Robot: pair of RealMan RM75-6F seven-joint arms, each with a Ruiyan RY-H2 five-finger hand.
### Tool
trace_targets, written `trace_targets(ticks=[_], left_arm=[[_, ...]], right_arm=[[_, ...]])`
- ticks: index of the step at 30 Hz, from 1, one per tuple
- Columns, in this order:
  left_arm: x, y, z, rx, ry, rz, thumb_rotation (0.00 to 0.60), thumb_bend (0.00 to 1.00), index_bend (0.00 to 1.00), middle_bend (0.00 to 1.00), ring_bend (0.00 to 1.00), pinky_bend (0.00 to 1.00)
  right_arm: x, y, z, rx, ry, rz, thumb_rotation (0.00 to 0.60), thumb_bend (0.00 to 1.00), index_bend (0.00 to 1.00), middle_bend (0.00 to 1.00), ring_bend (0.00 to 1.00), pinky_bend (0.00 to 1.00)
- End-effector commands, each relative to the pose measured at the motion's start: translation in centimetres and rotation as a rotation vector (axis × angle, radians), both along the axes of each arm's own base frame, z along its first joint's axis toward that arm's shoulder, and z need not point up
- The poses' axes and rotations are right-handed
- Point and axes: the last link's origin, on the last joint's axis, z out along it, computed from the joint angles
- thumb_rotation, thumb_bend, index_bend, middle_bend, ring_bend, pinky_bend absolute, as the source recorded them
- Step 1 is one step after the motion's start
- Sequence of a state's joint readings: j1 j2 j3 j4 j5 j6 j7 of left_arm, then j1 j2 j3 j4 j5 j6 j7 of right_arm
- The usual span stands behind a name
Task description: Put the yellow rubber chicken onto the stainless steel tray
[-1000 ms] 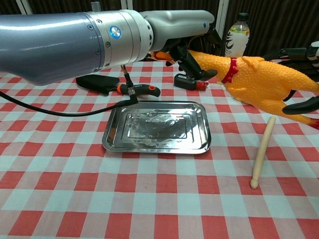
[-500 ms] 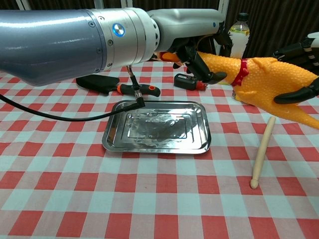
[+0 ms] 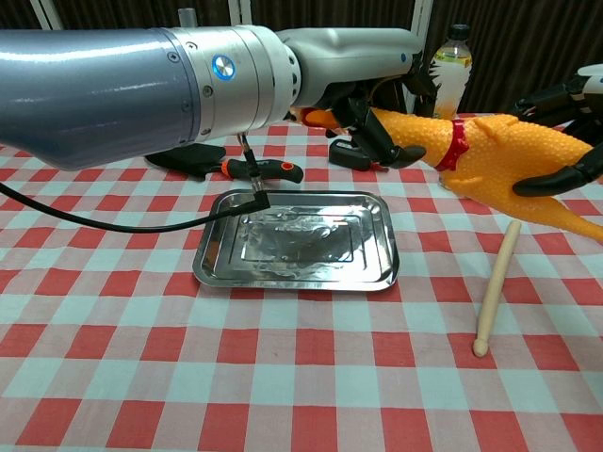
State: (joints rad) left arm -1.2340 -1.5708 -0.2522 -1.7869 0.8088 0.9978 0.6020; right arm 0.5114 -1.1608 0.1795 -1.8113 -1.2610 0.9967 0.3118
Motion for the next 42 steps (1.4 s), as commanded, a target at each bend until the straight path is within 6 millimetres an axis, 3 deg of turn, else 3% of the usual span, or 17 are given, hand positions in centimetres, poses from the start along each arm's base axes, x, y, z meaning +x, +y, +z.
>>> trace_targets(ticks=[1, 4, 9, 11, 14, 17, 26, 35, 42], left_arm=[[0.0, 0.1, 0.0, 0.002, 0.001, 0.002, 0.6, 0.55, 0.61, 0.69, 0.6, 0.68], [-0.1, 0.1, -0.1, 0.003, 0.003, 0.003, 0.6, 0.55, 0.61, 0.68, 0.6, 0.68], [-0.2, 0.3, -0.2, 0.012, 0.0, 0.002, 0.6, 0.55, 0.61, 0.68, 0.6, 0.68], [-0.3, 0.3, -0.3, 0.016, -0.001, 0.0, 0.6, 0.55, 0.61, 0.68, 0.6, 0.68], [-0.3, 0.3, -0.2, 0.02, -0.008, 0.0, 0.6, 0.55, 0.61, 0.67, 0.6, 0.68], [-0.5, 0.3, -0.2, 0.02, -0.017, 0.001, 0.6, 0.55, 0.61, 0.67, 0.6, 0.68], [-1.6, 0.3, -0.1, 0.021, -0.032, 0.003, 0.6, 0.54, 0.61, 0.67, 0.59, 0.68], [-5.4, 1.0, 0.3, -0.004, -0.088, 0.02, 0.6, 0.54, 0.61, 0.66, 0.59, 0.68], [-8.7, 2.1, 0.3, -0.011, -0.172, 0.066, 0.6, 0.54, 0.61, 0.65, 0.59, 0.68]], right_arm=[[0.0, 0.1, 0.0, -0.006, 0.004, 0.001, 0.6, 0.54, 1.0, 1.0, 0.97, 0.97], [-0.1, 0.3, 0.2, -0.007, 0.017, 0.007, 0.6, 0.51, 0.9, 0.89, 0.8, 0.8], [-0.3, 0.9, 0.7, 0.036, 0.046, 0.022, 0.6, 0.23, 0.37, 0.46, 0.35, 0.39], [-0.4, 1.1, 0.9, 0.055, 0.056, 0.028, 0.6, 0.16, 0.18, 0.32, 0.2, 0.23], [-0.6, 1.4, 1.1, 0.089, 0.095, 0.043, 0.6, 0.09, 0.01, 0.11, 0.03, 0.03], [-0.8, 1.6, 1.3, 0.108, 0.136, 0.059, 0.6, 0.07, 0.0, 0.01, 0.0, 0.0], [-1.7, 1.9, 2.4, 0.054, 0.14, 0.052, 0.6, 0.07, 0.0, 0.0, 0.0, 0.0], [-4.7, 2.6, 5.7, -0.039, 0.203, -0.003, 0.6, 0.07, 0.0, 0.0, 0.0, 0.0], [-6.1, 3.2, 7.2, -0.1, 0.23, -0.029, 0.6, 0.07, 0.0, 0.0, 0.0, 0.0]])
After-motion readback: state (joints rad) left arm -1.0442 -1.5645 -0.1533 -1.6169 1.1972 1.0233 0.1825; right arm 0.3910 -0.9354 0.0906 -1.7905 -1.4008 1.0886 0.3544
